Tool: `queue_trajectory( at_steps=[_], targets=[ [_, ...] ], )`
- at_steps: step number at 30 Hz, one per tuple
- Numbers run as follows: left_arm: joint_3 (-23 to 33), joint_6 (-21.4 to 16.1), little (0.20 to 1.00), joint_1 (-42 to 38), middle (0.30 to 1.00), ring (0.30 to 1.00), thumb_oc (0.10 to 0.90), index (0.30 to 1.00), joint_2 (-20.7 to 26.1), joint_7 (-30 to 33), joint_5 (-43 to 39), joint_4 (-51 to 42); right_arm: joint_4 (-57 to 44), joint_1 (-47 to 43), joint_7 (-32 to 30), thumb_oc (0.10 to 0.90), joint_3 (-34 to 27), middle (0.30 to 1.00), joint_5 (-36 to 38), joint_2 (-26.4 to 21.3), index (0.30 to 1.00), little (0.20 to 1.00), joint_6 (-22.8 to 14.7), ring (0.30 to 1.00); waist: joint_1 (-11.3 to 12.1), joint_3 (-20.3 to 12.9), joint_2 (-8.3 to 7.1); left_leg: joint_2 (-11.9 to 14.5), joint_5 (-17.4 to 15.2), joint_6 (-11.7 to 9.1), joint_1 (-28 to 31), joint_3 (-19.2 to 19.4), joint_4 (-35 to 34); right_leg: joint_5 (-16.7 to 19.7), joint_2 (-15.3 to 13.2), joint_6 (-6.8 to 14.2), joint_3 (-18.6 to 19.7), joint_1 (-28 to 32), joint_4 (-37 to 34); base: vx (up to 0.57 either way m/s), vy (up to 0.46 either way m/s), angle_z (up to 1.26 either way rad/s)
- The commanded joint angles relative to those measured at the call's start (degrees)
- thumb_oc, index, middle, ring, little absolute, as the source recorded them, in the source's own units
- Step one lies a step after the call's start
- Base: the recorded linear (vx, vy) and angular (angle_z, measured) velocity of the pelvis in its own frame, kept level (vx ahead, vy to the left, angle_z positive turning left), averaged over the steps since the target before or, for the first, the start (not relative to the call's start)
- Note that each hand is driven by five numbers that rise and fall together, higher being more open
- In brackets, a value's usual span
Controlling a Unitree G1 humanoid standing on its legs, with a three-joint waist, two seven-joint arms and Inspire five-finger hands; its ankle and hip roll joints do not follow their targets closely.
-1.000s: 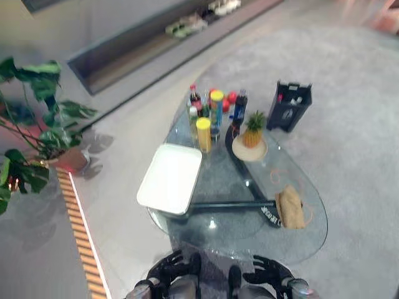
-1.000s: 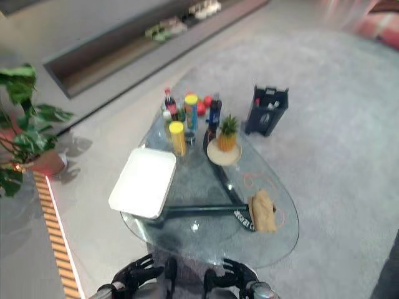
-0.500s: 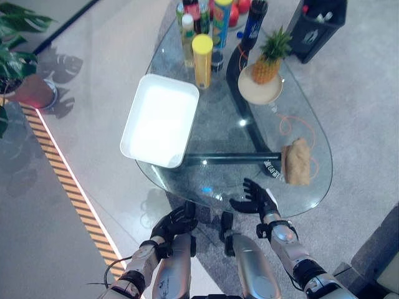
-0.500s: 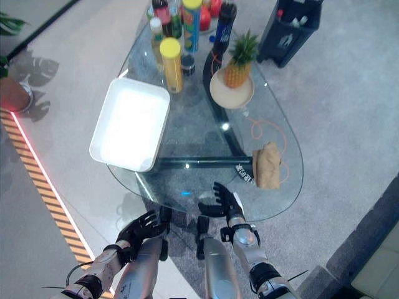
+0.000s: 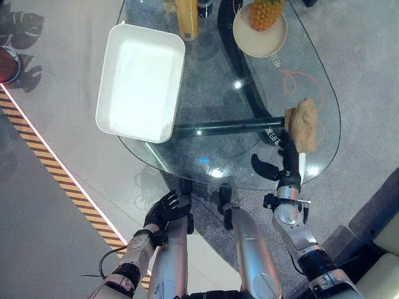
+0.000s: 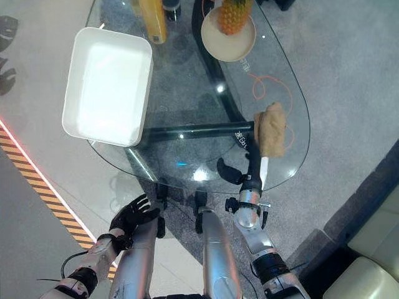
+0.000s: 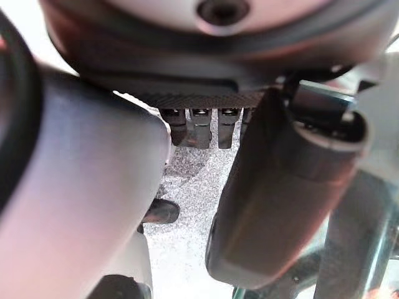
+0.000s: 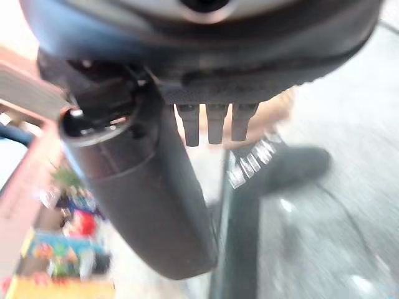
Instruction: Wipe the table with a cloth and put it in the basket.
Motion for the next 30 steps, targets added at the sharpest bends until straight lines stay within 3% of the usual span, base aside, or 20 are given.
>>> queue_trajectory(
  at_steps=[1, 11, 22, 30],
  targets=[
    [-1.79, -1.56, 0.900, 5.22, 0.900, 0.900, 0.800, 0.900, -4.41, -0.14, -2.22, -3.35, -9.59, 1.52, -8.39, 0.800, -3.69, 0.900, -5.27, -3.50, 0.900, 0.900, -4.80, 0.900, -1.22, -0.83, 0.08, -3.26, -10.75, 3.16, -1.94, 2.24, 11.74, 8.02, 1.84, 1.13, 2.12, -0.86, -7.26, 0.03, 0.035, 0.01],
    [-4.02, -2.78, 0.900, 5.35, 0.900, 0.900, 0.800, 0.900, -4.85, 0.96, -3.48, -5.54, -12.95, -1.45, -24.39, 0.800, -7.96, 0.900, -12.12, -6.33, 0.900, 0.900, -2.31, 0.900, -1.81, -0.83, 1.29, -3.41, -11.19, 3.36, -6.82, 2.61, 14.29, 8.15, 1.80, 1.07, 2.74, -5.91, -5.26, 0.01, 0.015, -0.02],
    [-6.81, -1.81, 0.900, 3.13, 0.900, 0.900, 0.800, 0.900, -4.59, 2.16, -6.77, -8.81, -7.89, -10.02, -31.25, 0.800, -10.86, 0.900, -7.35, -9.85, 0.900, 0.900, 3.25, 0.900, -1.16, -0.83, 3.35, -3.55, -11.41, 3.43, -13.02, 2.82, 17.05, 8.54, 1.75, 0.94, 2.72, -12.45, -2.74, 0.00, 0.007, -0.02],
    [-8.23, -1.42, 0.900, 2.09, 0.900, 0.900, 0.800, 0.900, -4.42, 3.10, -7.56, -10.82, -4.12, -15.31, -29.77, 0.800, -10.62, 0.900, -2.98, -12.41, 0.900, 0.900, 4.65, 0.900, -0.47, -0.83, 4.41, -3.87, -11.13, 3.32, -16.37, 2.76, 18.14, 8.89, 1.90, 0.92, 2.59, -15.79, -1.57, 0.00, 0.000, 0.00]
  ],
)
